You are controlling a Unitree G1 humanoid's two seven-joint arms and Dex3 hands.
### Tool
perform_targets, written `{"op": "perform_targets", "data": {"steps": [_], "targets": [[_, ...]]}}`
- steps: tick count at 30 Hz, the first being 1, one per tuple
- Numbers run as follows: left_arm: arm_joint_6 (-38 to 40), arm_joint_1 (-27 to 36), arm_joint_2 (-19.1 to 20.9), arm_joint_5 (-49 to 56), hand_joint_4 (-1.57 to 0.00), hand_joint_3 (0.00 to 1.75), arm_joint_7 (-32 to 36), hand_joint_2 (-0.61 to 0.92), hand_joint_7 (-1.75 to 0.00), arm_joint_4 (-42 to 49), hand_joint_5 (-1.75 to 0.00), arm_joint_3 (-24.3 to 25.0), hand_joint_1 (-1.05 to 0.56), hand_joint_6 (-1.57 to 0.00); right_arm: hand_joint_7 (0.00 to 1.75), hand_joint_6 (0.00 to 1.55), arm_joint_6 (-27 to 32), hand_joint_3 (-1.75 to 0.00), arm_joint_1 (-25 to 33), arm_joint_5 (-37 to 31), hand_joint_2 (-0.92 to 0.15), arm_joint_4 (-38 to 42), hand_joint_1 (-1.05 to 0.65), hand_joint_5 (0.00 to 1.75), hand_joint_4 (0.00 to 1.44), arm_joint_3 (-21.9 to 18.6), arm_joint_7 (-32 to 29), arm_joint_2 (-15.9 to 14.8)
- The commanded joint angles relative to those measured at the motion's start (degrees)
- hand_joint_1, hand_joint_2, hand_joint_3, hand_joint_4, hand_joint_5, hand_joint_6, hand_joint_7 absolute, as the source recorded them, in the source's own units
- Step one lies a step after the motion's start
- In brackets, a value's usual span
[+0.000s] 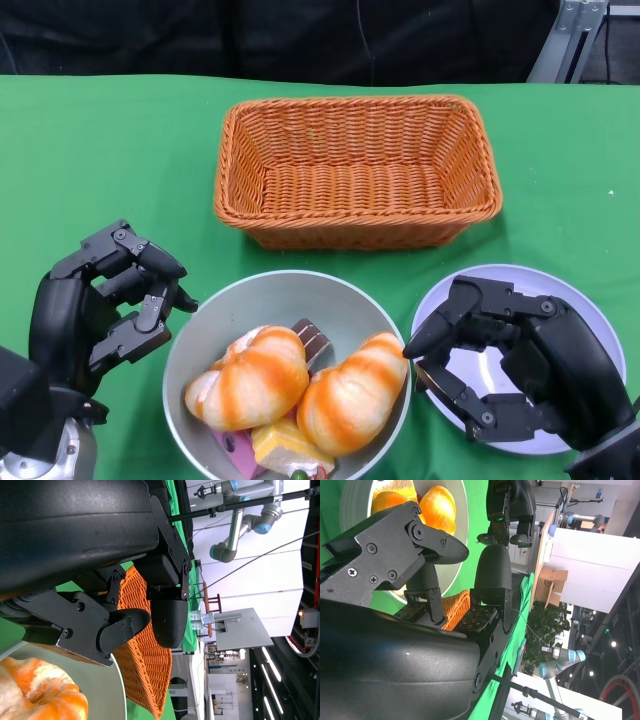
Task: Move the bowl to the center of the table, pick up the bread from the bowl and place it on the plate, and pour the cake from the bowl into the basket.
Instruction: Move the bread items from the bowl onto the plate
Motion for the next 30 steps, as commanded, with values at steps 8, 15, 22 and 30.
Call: {"op": "perform_targets", "data": {"steps": [8,15,22,30], "targets": [[-2.9,-2.6,-0.7,2.9,-0.79,0.85,4.0,0.66,-1.25,4.5,-1.51,0.0,-0.06,-0.83,0.02,0.55,4.8,-0.01,-8.7,-39.4,-0.88,-19.8,-0.78,0.25,0.53,8.2,2.9,-7.7],[-4.7,-3.3,-0.6,2.7,-0.79,0.84,3.7,0.64,-1.24,6.6,-1.55,-0.1,-0.08,-0.85,0.00,0.52,10.6,-0.01,-11.8,-49.4,-0.91,-23.3,-0.83,0.16,0.52,13.3,5.0,-5.9],[-3.9,-3.4,-0.3,1.1,-0.80,0.28,1.9,0.91,-1.27,6.4,-1.54,-0.2,-0.17,-0.84,0.00,0.52,11.9,0.00,-12.5,-56.3,-0.90,-22.5,-0.84,0.15,0.57,16.7,3.7,-4.2],[-4.6,-4.1,-0.4,0.0,-0.77,0.24,1.7,0.92,-1.25,6.9,-1.56,0.6,-0.20,-0.82,0.02,0.59,11.1,-0.01,-12.6,-67.4,-0.90,-17.4,-0.87,0.14,0.67,21.0,-4.7,-2.7]]}}
